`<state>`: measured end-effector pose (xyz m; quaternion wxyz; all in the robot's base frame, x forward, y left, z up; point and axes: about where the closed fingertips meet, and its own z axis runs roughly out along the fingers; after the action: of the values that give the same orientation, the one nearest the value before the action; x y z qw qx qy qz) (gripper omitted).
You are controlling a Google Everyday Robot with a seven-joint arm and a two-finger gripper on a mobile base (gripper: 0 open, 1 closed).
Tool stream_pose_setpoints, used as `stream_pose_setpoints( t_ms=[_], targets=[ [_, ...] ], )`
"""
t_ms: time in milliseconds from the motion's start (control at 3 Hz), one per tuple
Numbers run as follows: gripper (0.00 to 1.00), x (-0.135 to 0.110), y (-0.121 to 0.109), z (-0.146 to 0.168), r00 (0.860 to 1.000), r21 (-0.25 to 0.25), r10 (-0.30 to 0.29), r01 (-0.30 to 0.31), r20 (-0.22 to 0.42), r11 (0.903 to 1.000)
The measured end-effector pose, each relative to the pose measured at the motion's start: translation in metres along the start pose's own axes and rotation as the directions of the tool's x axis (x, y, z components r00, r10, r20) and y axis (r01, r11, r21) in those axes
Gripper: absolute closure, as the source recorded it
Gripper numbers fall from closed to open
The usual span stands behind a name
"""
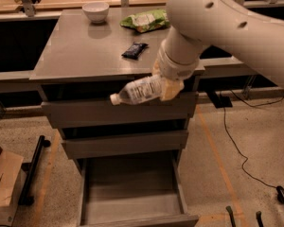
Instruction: Pick blue plastic bottle from bottom drawer and place on counter
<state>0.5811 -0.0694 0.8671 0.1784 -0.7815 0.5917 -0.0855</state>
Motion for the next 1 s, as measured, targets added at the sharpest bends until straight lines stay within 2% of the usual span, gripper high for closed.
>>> stream_pose_setpoints(
  t_ms=[333,667,1000],
  targets=[
    [1.00,-0.006,-0.010,-0.006,1.000,0.022,-0.005,0.005,0.008,0.9998],
    [1.00,-0.007,-0.006,0.000,1.000,-0.004,0.003,-0.003,0.010,1.0000],
    [1.00,-0.016,-0.036,0.012,1.000,0.043,-0.011,0.010,0.015,0.9990]
  ],
)
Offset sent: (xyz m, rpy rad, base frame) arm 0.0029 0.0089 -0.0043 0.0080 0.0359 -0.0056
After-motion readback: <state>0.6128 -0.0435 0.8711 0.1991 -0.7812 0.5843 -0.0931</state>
